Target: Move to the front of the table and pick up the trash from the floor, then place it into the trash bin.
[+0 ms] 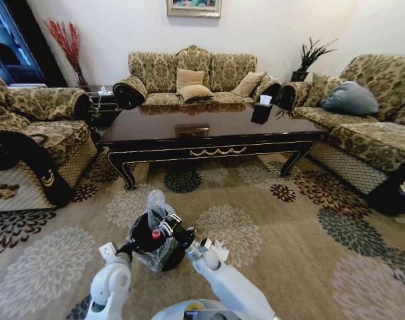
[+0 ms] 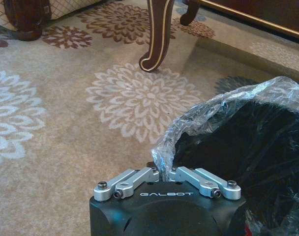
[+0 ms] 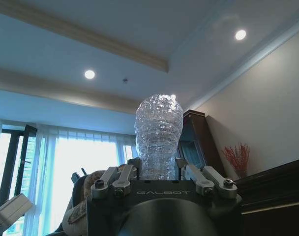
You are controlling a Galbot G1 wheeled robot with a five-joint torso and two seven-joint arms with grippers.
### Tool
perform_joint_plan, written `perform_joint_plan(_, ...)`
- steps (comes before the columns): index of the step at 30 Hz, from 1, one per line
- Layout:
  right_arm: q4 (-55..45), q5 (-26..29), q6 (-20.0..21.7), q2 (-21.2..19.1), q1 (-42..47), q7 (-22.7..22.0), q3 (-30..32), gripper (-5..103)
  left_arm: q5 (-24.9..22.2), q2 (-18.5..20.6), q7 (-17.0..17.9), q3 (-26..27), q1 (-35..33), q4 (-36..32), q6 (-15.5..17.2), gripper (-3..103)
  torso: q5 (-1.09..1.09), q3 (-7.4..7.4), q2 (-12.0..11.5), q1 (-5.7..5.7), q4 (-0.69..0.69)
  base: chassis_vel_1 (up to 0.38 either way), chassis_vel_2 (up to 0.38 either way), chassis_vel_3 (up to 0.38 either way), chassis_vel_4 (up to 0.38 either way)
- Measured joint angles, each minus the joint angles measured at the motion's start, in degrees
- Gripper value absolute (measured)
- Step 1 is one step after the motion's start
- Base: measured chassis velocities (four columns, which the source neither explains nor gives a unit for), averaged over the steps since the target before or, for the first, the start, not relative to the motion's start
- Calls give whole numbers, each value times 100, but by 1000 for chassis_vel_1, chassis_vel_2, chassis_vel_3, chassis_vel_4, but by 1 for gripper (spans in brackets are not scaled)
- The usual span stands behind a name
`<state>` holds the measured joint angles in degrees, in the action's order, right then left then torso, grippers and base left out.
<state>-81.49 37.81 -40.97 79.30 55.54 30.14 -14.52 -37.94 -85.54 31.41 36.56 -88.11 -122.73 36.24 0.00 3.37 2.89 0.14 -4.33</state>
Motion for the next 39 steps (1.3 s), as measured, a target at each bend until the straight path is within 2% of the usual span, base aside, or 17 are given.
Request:
perform_joint_plan(3, 0, 14, 12, 4, 1, -28, 29, 49, -36, 19, 12, 46, 16, 1, 5, 4, 0, 0, 0, 0, 0, 0, 0, 0, 0)
perform_joint_plan(4, 2, 20, 16, 5, 4, -34, 41, 49, -44, 23, 17, 52, 22, 3, 7, 4, 0, 0, 0, 0, 0, 0, 0, 0, 0)
perform_joint_plan(5, 6, 26, 20, 6, 8, -42, 57, 54, -50, 25, 29, 56, 27, 4, 10, 4, 0, 0, 0, 0, 0, 0, 0, 0, 0)
perform_joint_plan(6, 6, 26, 20, 6, 8, -42, 57, 54, -50, 25, 29, 56, 27, 4, 10, 4, 0, 0, 0, 0, 0, 0, 0, 0, 0)
perform_joint_plan(8, 20, 33, 28, 9, 21, -50, 93, 65, -61, 25, 52, 58, 30, 4, 17, 4, 0, 0, 0, 0, 0, 0, 0, 0, 0)
perform_joint_plan(11, 29, 40, 36, 20, 41, -57, 128, 70, -64, 21, 57, 54, 28, -7, 23, 4, 0, 0, 0, 0, 0, 0, 0, 0, 0)
perform_joint_plan(15, 23, 44, 49, 29, 95, -89, 169, 92, -67, 23, 59, 73, 3, -67, 25, 4, 0, 0, 0, 0, 0, 0, 0, 0, 0)
perform_joint_plan(17, 17, 42, 51, 29, 105, -111, 180, 92, -73, 26, 61, 86, -4, -78, 27, 4, 0, 0, 0, 0, 0, 0, 0, 0, 0)
perform_joint_plan(19, -9, 40, 58, 26, 131, -181, 220, 99, -90, 30, 62, 136, -24, -119, 27, 4, 0, 0, 0, 0, 0, 0, 0, 0, 0)
perform_joint_plan(23, -46, 40, 70, 4, 159, -232, 284, 100, -125, 44, 61, 219, -48, -167, 27, 4, 0, 0, 0, 0, 0, 0, 0, 0, 0)
perform_joint_plan(28, -130, 33, 130, -36, 178, -515, 391, 100, -235, 114, 65, 399, -47, -212, 28, 4, 0, 0, 0, 0, 0, 0, 0, 0, 0)
perform_joint_plan(34, -218, -85, 384, -98, 189, -1272, 586, 100, -473, 209, 146, 656, 19, -296, 38, 4, 0, 0, 0, 0, 0, 0, 0, 0, 0)
perform_joint_plan(35, -355, -244, 767, -167, 208, -2101, 652, 100, -663, 293, 232, 848, 105, -329, 51, 4, 0, 0, 0, 0, 0, 0, 0, 0, 0)
perform_joint_plan(36, -420, -307, 995, -198, 211, -2544, 677, 100, -775, 339, 277, 947, 150, -351, 68, 4, 0, 0, 0, 0, -1, 0, 0, 0, 0)
perform_joint_plan(37, -420, -307, 995, -198, 211, -2544, 677, 100, -775, 339, 277, 947, 150, -351, 68, 4, 0, 0, 0, 0, -1, 0, 0, 0, 0)
perform_joint_plan(38, -478, -342, 1250, -226, 210, -2942, 701, 100, -869, 376, 314, 1031, 183, -380, 84, 4, 0, 0, 0, 0, 0, 0, 0, 0, 0)
perform_joint_plan(39, -583, -361, 1849, -269, 210, -3663, 719, 100, -1011, 415, 358, 1144, 225, -439, 110, 4, 0, 0, 0, 0, 1, 0, 0, 0, 0)
